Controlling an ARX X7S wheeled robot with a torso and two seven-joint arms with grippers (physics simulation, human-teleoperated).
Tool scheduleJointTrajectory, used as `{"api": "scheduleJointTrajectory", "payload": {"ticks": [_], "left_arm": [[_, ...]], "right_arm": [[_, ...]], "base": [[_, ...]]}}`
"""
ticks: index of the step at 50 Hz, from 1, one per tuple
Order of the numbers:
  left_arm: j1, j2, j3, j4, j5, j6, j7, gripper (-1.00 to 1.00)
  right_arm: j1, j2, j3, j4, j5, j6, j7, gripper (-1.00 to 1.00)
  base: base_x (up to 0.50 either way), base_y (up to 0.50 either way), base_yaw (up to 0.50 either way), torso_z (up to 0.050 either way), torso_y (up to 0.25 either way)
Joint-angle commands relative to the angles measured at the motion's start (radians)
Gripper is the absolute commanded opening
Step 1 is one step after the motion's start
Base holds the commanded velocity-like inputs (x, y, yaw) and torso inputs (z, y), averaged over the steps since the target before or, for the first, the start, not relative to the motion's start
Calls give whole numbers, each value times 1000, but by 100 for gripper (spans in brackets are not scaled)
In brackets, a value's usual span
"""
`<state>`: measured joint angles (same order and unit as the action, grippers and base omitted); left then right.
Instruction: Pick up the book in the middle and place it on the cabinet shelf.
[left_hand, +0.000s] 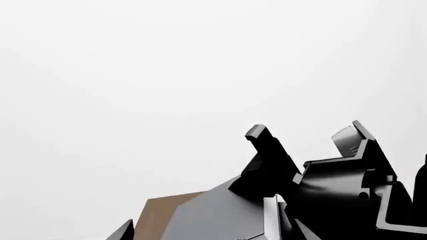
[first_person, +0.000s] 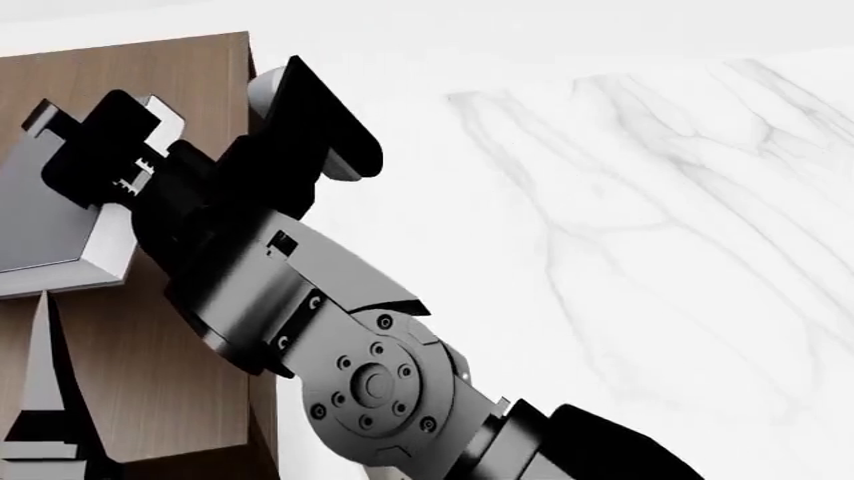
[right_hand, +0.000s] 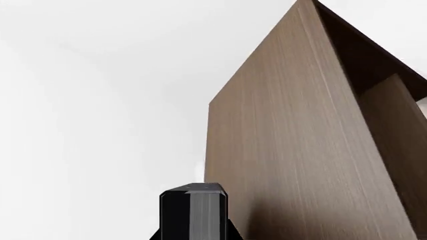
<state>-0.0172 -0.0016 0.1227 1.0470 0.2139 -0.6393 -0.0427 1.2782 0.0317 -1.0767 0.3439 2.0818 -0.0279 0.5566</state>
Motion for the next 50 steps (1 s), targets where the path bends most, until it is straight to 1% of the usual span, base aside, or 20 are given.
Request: {"api": "scheduleJointTrajectory", "payload": {"ticks": [1,23,24,38,50], "left_arm": [[-1,0,-1,0,-1,0,-1,100],[-4,0,-7,0,-6,2,0,100],[-4,0,-7,0,-6,0,0,100],[-4,0,-9,0,-10,1,-1,100],[-2,0,-3,0,-3,0,0,100]], "right_arm": [[10,2,2,11,-38,-10,-11,-100],[15,0,-35,23,-27,-23,-36,-100],[17,-1,-33,30,-19,-20,-40,100],[7,20,-35,16,-4,-40,-48,100],[-23,110,1,-73,-3,-78,-29,100]], "base": [[0,0,0,0,0],[0,0,0,0,0],[0,0,0,0,0],[0,0,0,1,1],[0,0,0,0,1]]}}
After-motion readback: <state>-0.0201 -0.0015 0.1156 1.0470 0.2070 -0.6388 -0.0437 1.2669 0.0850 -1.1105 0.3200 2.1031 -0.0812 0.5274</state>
